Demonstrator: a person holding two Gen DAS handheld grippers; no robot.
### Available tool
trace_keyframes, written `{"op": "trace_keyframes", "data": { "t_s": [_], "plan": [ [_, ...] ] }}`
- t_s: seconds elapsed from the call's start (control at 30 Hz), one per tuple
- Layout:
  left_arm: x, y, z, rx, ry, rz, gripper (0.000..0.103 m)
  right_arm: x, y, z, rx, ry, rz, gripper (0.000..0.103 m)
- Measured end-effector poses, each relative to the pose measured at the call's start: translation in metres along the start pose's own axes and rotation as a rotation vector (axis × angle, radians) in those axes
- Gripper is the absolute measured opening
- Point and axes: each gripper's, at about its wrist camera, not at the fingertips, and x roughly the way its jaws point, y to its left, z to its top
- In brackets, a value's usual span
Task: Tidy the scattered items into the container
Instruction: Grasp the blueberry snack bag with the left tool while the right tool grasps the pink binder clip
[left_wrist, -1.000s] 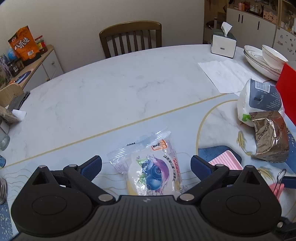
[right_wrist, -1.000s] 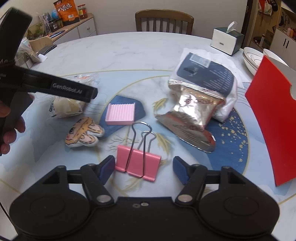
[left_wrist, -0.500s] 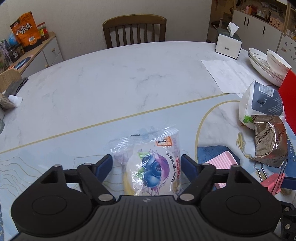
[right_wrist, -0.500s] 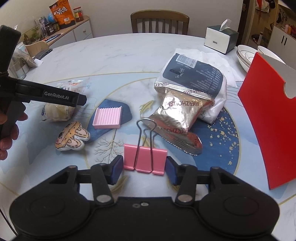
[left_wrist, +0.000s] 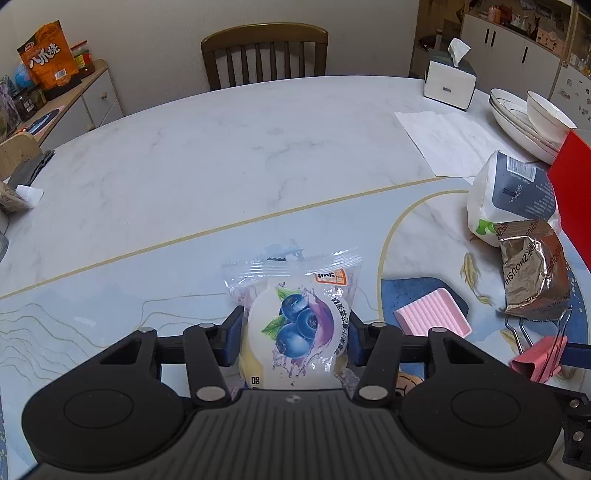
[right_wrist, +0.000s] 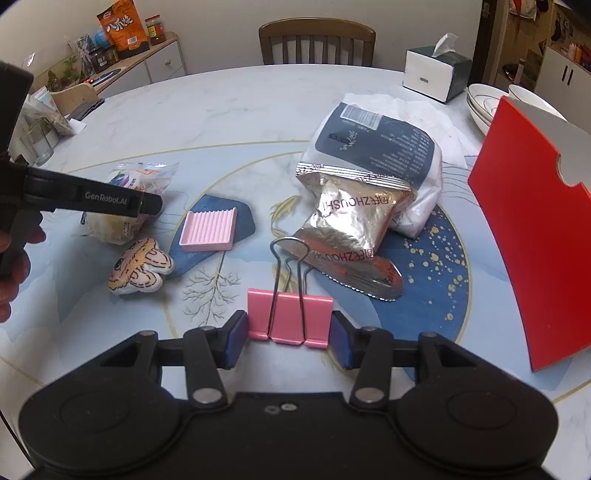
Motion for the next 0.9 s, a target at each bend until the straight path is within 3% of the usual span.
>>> {"op": "trace_keyframes", "data": {
  "t_s": [0.03,0.1,0.13,0.23,0.3,0.4,0.47,0.9],
  "plan": [
    [-0.001,-0.001,-0.001,0.0,0.001,0.001,0.051,-0.001,0.0,0.0,0.0,-0.004,0.002,0.033],
    [-0.003,-0.001,-0.003,-0.003,0.002,0.003,0.05,-0.004,-0.002,0.001,0.006,-0.008,0.017,0.027],
    [-0.005,0.0,-0.004,-0.007,0.003,0.002,0.05,-0.004,-0.002,0.001,0.005,-0.007,0.016,0.015],
    [-0.008,0.001,-0.007,-0.017,0.003,0.004,0.05,-0.004,-0.002,0.001,-0.005,-0.004,0.014,0.015],
    [-0.01,0.003,-0.008,-0.024,0.005,0.006,0.05,-0.005,-0.003,0.0,-0.003,-0.006,0.014,0.02],
    [-0.012,0.003,-0.01,-0.027,0.002,0.013,0.05,-0.008,-0.003,0.0,0.022,-0.021,0.014,0.039],
    [-0.014,0.003,-0.011,-0.024,-0.001,0.015,0.05,-0.008,-0.003,0.001,0.047,-0.03,0.017,0.064],
    [-0.02,0.001,-0.012,-0.016,-0.009,0.03,0.05,0.015,0.017,0.014,0.12,-0.016,-0.047,0.064]
  ]
}}
